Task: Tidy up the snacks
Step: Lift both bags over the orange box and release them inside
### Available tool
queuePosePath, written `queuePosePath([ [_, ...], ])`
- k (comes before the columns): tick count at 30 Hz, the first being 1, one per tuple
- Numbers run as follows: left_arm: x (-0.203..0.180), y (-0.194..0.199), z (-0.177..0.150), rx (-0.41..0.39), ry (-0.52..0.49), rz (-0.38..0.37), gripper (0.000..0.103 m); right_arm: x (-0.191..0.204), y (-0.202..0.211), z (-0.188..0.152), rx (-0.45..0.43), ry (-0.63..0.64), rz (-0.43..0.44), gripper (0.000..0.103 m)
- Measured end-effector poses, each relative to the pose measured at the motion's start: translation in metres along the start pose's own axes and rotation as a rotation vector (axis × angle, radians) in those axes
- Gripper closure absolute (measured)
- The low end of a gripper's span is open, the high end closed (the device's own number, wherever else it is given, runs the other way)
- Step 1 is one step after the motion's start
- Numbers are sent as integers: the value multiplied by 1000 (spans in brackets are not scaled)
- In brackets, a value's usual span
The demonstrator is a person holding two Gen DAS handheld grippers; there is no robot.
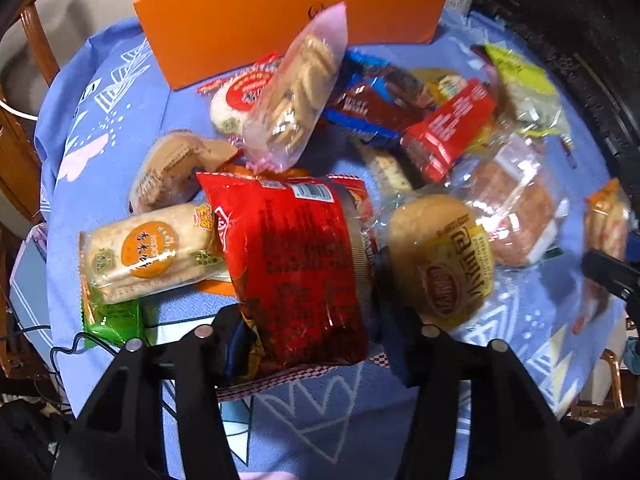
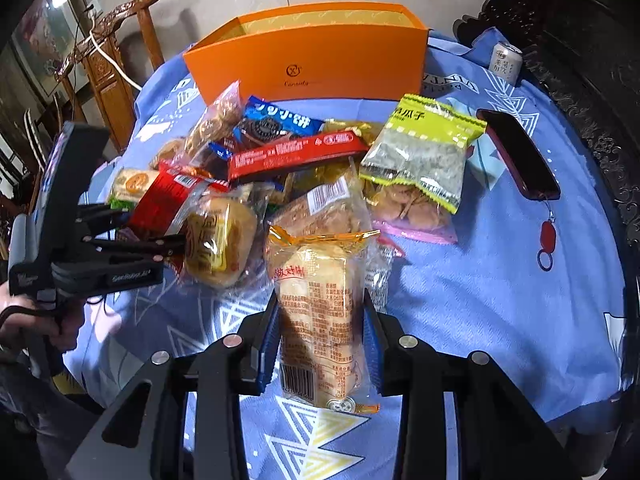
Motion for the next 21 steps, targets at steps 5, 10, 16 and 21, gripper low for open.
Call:
queuePosePath([
  [5, 6, 37, 0, -90, 30, -59, 52, -1, 10, 12, -41, 2, 10, 66],
  [10, 18, 82, 6, -177, 51, -58, 52, 6, 27, 32, -99, 17, 28, 66],
  [16, 40, 140, 31, -295, 79, -39, 52, 17, 54, 71, -192, 66, 55, 66],
  [21, 53, 178, 64, -372, 75, -13, 52, 20, 75, 116, -271, 103, 55, 66],
])
Point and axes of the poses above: each gripper's, at about its wrist camera, not at the fingertips, and y roughly against the way its jaws point, x to its left, z to its top, the point moved 3 cm from there along -y, roughly the way its jaws point, and after that the axes turned 11 degrees about x, right-handed, at the moved point
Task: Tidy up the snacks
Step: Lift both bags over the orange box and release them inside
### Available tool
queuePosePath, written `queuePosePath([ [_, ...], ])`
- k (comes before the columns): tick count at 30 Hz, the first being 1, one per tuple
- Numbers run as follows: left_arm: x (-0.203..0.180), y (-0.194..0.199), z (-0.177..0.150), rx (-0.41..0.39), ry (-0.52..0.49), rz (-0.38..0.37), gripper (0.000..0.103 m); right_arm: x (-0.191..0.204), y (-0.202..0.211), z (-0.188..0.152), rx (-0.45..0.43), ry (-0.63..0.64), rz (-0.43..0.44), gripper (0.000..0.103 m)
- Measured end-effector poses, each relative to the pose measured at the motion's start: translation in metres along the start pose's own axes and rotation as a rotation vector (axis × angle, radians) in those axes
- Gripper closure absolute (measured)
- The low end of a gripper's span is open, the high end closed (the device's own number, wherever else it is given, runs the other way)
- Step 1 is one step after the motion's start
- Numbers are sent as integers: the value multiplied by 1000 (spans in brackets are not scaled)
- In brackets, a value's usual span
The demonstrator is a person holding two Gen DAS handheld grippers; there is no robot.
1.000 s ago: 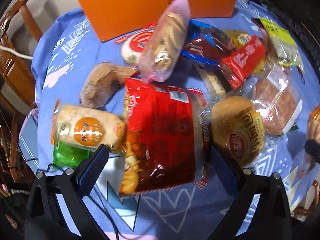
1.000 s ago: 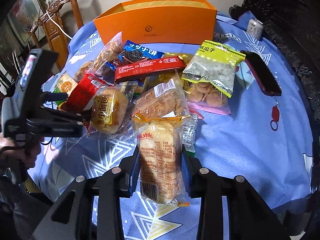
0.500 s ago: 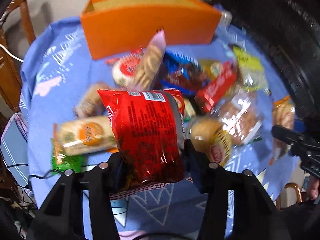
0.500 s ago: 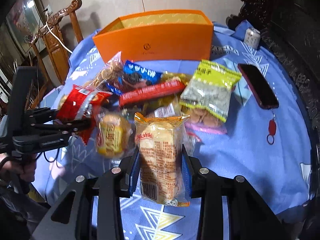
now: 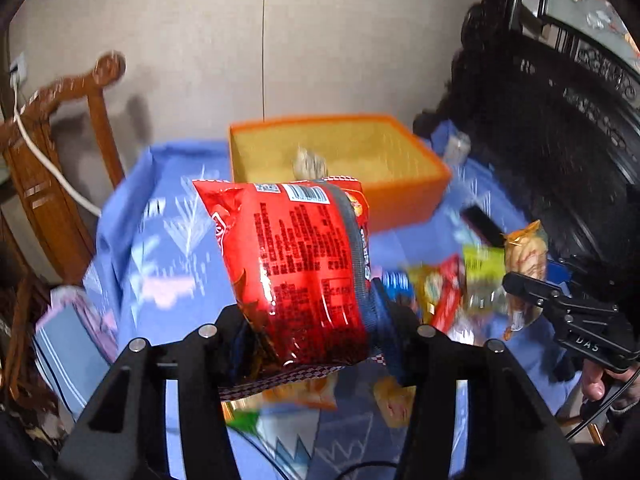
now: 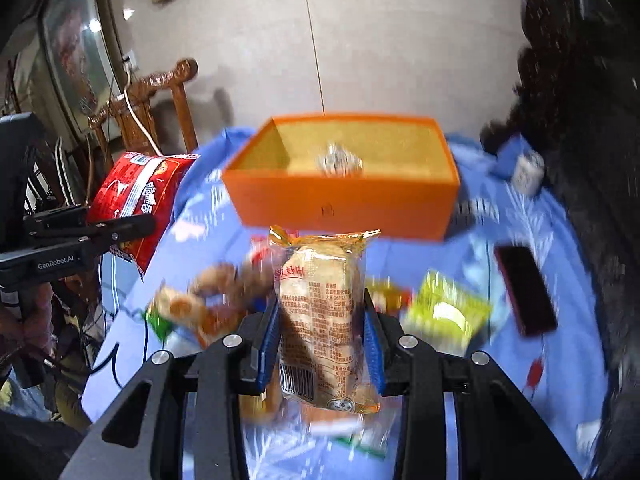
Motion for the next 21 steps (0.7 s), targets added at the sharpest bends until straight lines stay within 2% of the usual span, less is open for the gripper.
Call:
queuePosePath([
  [4, 5, 1, 46, -27, 1, 1, 52, -10, 0, 48, -51, -3, 11, 66],
  [12, 15, -34, 140, -26, 12, 26, 52, -35, -21, 144, -109, -21, -26, 66],
  [18, 24, -71, 178, 10, 22, 53, 50, -49, -51, 189, -106, -23, -43, 65],
  [19, 24, -75, 182, 17, 25, 69, 45, -49, -56, 192, -103, -25, -40, 60],
  [20, 26, -81, 187, 22, 31, 98, 40, -51, -61, 196, -98, -27, -36, 48],
  [21, 28, -84, 189, 21, 40, 126, 22, -52, -66, 201, -92, -35, -53, 14],
])
Point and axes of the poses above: each gripper's, at about its wrist camera, not at the fingertips, and y roughly against the way its jaws point, x to its left, z to its top, the point moved 3 cm from there along -y, roughly the way its jaws point, and after that the axes turned 11 degrees about x, right-handed, at the moved point
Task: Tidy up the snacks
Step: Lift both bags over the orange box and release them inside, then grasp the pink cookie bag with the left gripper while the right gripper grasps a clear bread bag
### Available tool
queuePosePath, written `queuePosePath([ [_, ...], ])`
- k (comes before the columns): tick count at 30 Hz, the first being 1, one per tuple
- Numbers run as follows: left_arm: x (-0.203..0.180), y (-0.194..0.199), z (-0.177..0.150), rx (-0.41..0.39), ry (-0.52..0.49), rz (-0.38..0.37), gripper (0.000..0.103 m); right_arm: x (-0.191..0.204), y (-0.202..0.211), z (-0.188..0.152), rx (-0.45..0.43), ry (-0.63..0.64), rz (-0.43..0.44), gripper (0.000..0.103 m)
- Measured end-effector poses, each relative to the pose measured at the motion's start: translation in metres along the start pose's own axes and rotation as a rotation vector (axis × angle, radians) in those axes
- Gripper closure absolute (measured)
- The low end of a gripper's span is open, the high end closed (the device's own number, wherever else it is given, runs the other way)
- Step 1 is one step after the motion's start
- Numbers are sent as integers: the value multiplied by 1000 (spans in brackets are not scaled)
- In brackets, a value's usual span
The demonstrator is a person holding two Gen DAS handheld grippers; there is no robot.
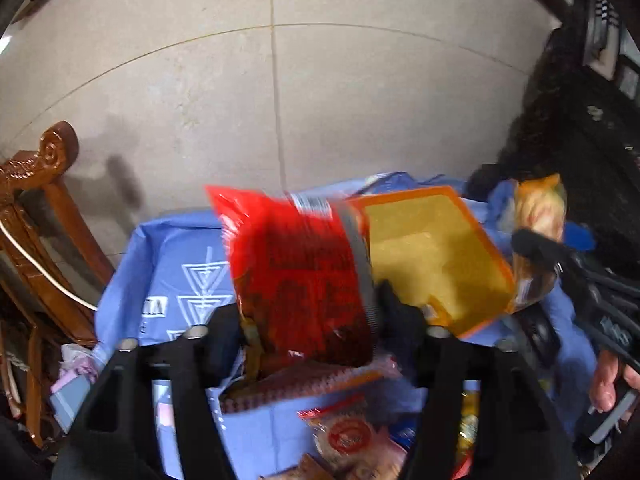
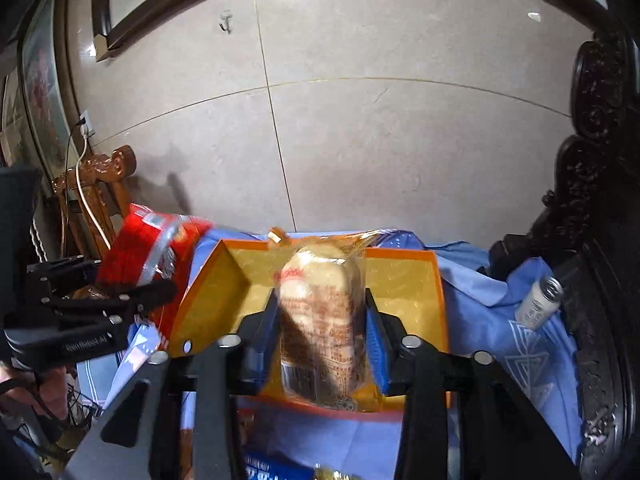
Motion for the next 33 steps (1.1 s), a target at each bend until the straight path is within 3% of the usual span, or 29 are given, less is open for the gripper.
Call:
queuePosePath([
  [1, 2, -1, 2, -4, 13, 31, 5, -1, -2, 2, -10, -6, -30, 3],
  [2, 5, -1, 4, -18, 33, 65, 4, 0, -3, 2, -16, -6, -41, 3],
  [9, 9, 1, 1, -4, 49, 67, 4, 10, -4, -10, 8, 3, -20, 3],
  [16, 9, 23, -20, -8, 49, 57, 4, 22, 25, -30, -2, 13, -3, 3],
  [24, 18, 60, -72, -25, 69, 63, 4, 28, 61, -84, 31, 30, 1, 3],
  [33, 34, 72, -149, 15, 131, 51, 4, 27, 69, -165, 114, 11, 10, 3],
])
Point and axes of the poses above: each gripper's, at about its wrist camera, not at the fingertips, and y roughly against the way its jaws point, x to its left, z to its top, the point moved 3 cm from there along -y, roughly the way its jaws point, and after that the axes turned 11 degrees about x, right-handed, at the moved point
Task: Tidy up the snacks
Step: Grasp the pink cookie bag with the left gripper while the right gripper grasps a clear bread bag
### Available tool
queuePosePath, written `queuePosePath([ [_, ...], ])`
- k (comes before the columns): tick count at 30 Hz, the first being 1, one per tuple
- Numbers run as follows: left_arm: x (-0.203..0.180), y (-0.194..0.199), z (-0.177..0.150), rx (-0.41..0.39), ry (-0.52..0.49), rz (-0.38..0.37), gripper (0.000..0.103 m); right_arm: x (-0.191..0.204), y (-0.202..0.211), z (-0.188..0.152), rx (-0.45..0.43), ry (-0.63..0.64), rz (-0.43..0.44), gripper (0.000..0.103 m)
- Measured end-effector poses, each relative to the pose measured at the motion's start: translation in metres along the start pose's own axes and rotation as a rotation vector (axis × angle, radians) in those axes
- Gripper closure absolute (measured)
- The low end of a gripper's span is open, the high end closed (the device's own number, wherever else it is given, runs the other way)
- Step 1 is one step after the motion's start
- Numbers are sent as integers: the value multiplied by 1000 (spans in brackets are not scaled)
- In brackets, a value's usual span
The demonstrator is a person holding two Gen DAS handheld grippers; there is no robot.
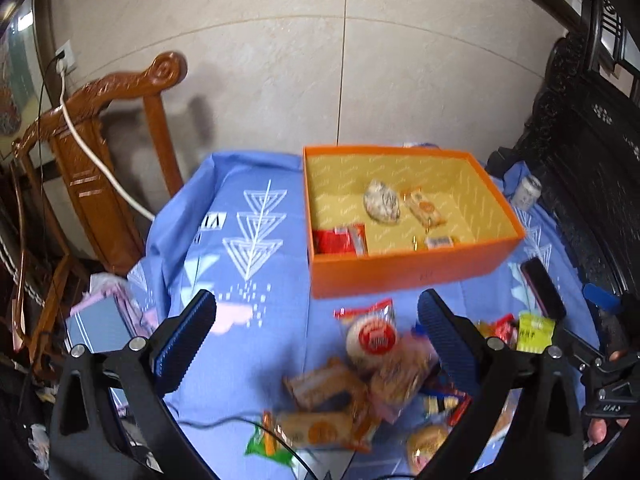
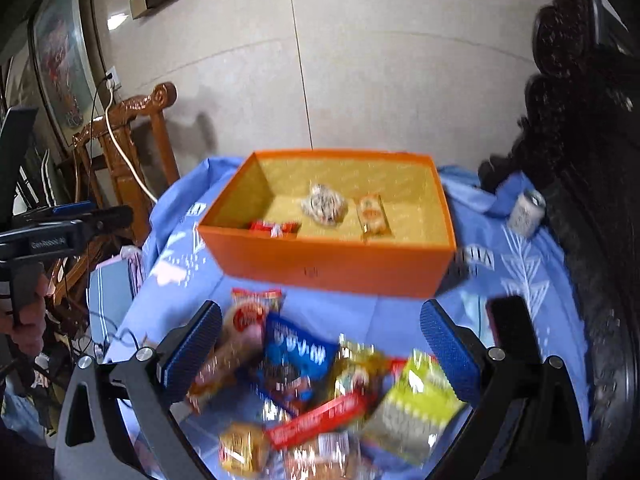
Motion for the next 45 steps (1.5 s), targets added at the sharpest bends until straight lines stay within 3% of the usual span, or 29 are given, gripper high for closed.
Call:
queuePosePath([
  [11, 6, -17, -76, 93, -10, 3, 4, -7, -61, -104, 211, -10, 42, 7],
  [21, 8, -21, -95, 118, -7, 25, 4, -7, -112, -130, 321, -13, 18, 15],
  [24, 5, -22, -98, 120, -18, 22, 4, -3, -115, -130, 328, -3, 8, 18],
  [29, -6, -31, -98, 131, -54, 18, 4, 4, -112, -131, 327, 39, 9, 33],
  [31, -13, -38, -96, 135, -71, 4, 4, 8, -107, -129, 313, 47, 3, 49],
  [34, -32, -55, -91, 150, -122, -15, 4, 6, -95, -122, 295, 20, 47, 65],
  [45, -93, -117, -102, 189, -413, -16, 4, 3, -65, -125, 259, -32, 98, 74],
])
Point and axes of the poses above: each gripper's, at about its wrist camera, not at the fingertips, and y roughly against the way its jaws point, x to its left, z to its top, the point moved 3 cm from there along -y, roughly the way its jaws point, and after that the axes turned 11 degrees about x, right-handed, at the moved point
